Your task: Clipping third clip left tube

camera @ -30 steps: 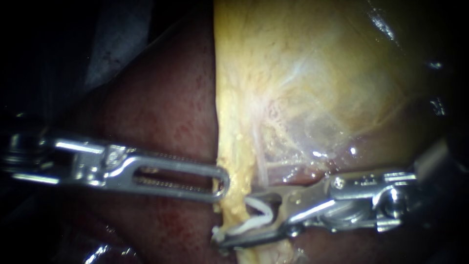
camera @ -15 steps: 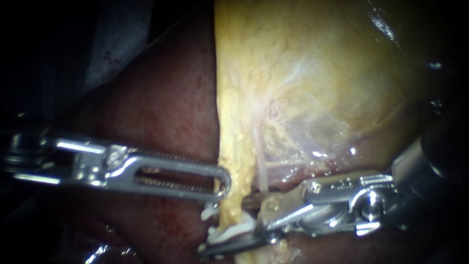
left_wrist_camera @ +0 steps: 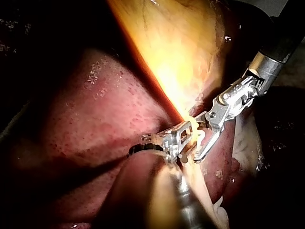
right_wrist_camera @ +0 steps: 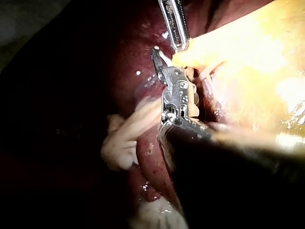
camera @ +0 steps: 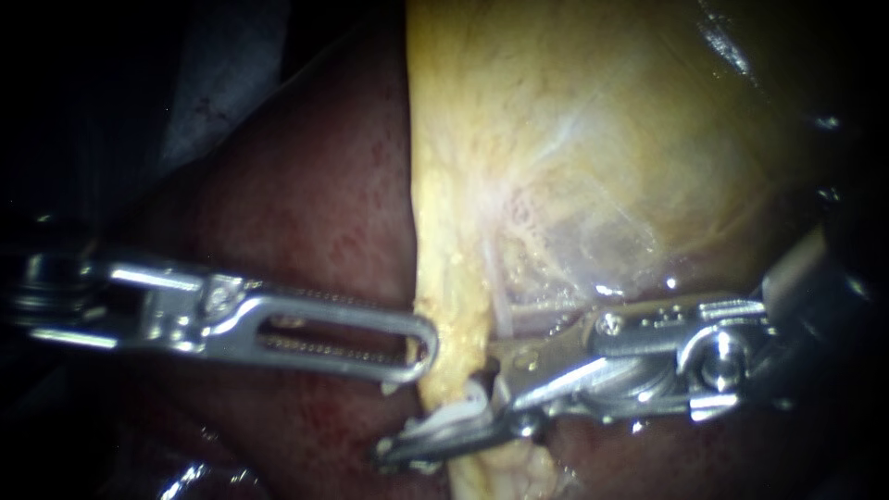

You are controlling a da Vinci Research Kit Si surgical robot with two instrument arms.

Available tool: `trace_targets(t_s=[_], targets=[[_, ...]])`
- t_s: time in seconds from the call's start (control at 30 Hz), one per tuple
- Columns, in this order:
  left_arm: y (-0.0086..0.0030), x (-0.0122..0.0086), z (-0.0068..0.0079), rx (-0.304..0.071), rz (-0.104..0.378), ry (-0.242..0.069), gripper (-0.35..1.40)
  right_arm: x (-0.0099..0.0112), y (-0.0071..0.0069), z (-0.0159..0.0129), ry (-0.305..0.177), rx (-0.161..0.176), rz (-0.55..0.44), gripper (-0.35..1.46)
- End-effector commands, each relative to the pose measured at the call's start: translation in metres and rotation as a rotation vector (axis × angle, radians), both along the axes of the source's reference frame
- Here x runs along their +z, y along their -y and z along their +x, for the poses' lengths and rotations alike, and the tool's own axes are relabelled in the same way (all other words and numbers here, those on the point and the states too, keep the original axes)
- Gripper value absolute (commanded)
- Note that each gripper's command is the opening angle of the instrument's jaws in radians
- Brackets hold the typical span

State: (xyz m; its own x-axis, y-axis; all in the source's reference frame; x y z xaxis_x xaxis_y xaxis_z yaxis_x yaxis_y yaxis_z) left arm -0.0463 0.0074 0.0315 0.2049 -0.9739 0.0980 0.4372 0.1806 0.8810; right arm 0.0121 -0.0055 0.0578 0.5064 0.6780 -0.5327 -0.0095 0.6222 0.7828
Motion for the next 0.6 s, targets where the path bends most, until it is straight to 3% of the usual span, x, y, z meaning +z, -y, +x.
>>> trace_targets(t_s=[0.03,0.3,0.4,0.5,0.6], targets=[[0.0,0.0,0.0,0.0,0.0,0.0,-0.35,-0.0001,-0.0002,0.0,0.0,0.002,0.0,0.54],[0.0,0.0001,-0.0001,0.0,0.0,0.0,-0.35,-0.0001,-0.0005,-0.0002,0.001,0.005,0.0,0.53],[0.0,0.0001,-0.0001,0.0,-0.001,0.0,-0.35,0.0,-0.0004,-0.0004,0.005,0.01,0.008,0.44],[0.0,0.0001,-0.0001,0.0,-0.001,-0.001,-0.35,0.0002,-0.0003,-0.0007,0.041,0.06,0.087,-0.01],[0.0,0.0001,-0.0001,-0.001,-0.001,-0.001,-0.35,0.0004,-0.0006,-0.0008,0.044,0.064,0.092,-0.35]])
